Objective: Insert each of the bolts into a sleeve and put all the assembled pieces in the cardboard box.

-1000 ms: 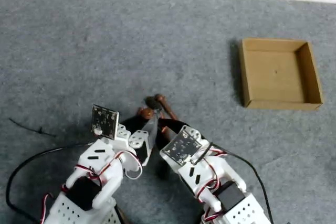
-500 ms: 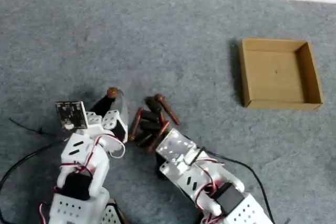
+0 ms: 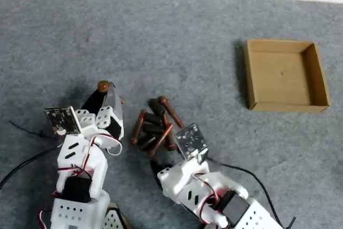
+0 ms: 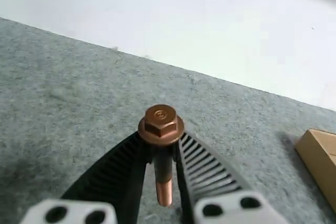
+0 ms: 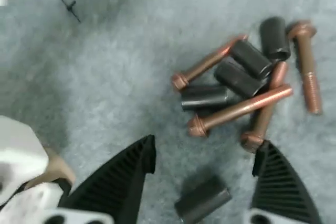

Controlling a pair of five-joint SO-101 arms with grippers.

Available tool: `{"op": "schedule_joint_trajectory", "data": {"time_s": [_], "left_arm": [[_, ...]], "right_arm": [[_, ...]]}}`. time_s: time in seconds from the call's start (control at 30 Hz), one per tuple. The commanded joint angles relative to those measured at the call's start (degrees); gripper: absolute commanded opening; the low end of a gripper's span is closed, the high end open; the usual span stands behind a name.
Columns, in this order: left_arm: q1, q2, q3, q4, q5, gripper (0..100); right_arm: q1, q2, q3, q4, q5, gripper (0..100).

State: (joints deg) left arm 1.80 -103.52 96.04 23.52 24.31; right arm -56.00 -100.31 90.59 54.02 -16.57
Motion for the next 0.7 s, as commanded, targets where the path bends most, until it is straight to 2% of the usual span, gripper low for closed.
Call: {"op": "schedule_joint_trajectory", "data": {"time_s": [0.0,0.37,0.4,0.53,0.67], "left_arm": [[-0.66,-0.66,1.1,-1.58,0.09,0],[-0.84,-0.66,1.1,-1.58,0.09,0],[-0.84,-0.66,1.1,-1.58,0.09,0],[-0.84,-0.66,1.1,-1.49,0.09,0],[-0.84,-0.66,1.1,-1.41,0.09,0]], "right_arm": [[-0.75,0.04,-0.48,-1.89,-0.79,28.5],[1.01,1.27,1.54,-4.53,-0.35,28.5],[1.89,2.07,1.63,-4.79,0.53,28.5],[5.49,5.49,1.89,-4.7,12.48,28.5],[9.36,5.85,2.86,-4.97,14.42,28.5]]}}
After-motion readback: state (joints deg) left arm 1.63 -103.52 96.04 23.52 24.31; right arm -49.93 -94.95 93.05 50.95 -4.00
